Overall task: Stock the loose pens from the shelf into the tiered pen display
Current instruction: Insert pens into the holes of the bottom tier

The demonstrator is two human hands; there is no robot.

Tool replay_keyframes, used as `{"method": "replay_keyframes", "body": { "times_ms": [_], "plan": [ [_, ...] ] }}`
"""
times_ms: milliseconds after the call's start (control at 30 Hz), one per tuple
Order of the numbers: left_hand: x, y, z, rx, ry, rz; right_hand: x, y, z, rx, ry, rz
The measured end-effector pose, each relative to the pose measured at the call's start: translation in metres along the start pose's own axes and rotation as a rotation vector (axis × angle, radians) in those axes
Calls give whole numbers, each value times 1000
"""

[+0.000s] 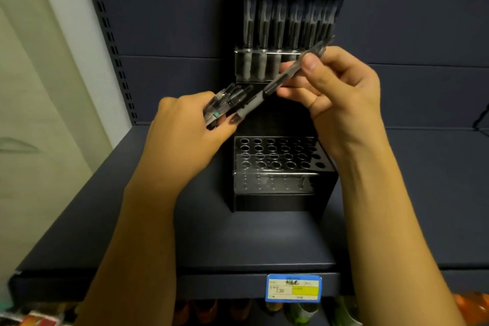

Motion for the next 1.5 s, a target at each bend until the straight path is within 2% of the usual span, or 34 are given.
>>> {"method": "replay_keyframes", "body": {
  "times_ms": [133, 300, 500, 767, 933, 1000, 1200, 1500],
  "plan": [
    [1, -4, -1, 68, -29, 12, 10, -3, 14, -193, -99, -55],
    [-4, -9, -1, 91, -56, 39, 13, 14, 11, -445, -147, -13],
    [-8, -6, 10, 121, -89, 103, 13, 27, -6, -695, -172, 14],
    [-12, -3, 20, 164, -88, 155, 8, 32, -16, -896, -126, 27],
    [-14, -2, 23, 154, -117, 168, 11, 50, -19, -1162, -188, 114],
    [-14, -3, 25, 165, -129, 165, 7, 55, -29, -1282, -157, 179],
    [-17, -5, 27, 158, -142, 169, 0, 41, -47, -1269, -32, 140],
    [-17, -3, 25, 149, -129, 185, -15, 38, -30, -1272, 7, 140]
  ]
}}
Point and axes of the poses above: each hand's wrist, its own x-axis towards the middle knuckle, its own y-axis out of the palm, z = x × y, the point moved 10 cm from there along x, towards the middle knuckle, and after that the axes turned 14 degrees about -z, right-handed, at the moved point
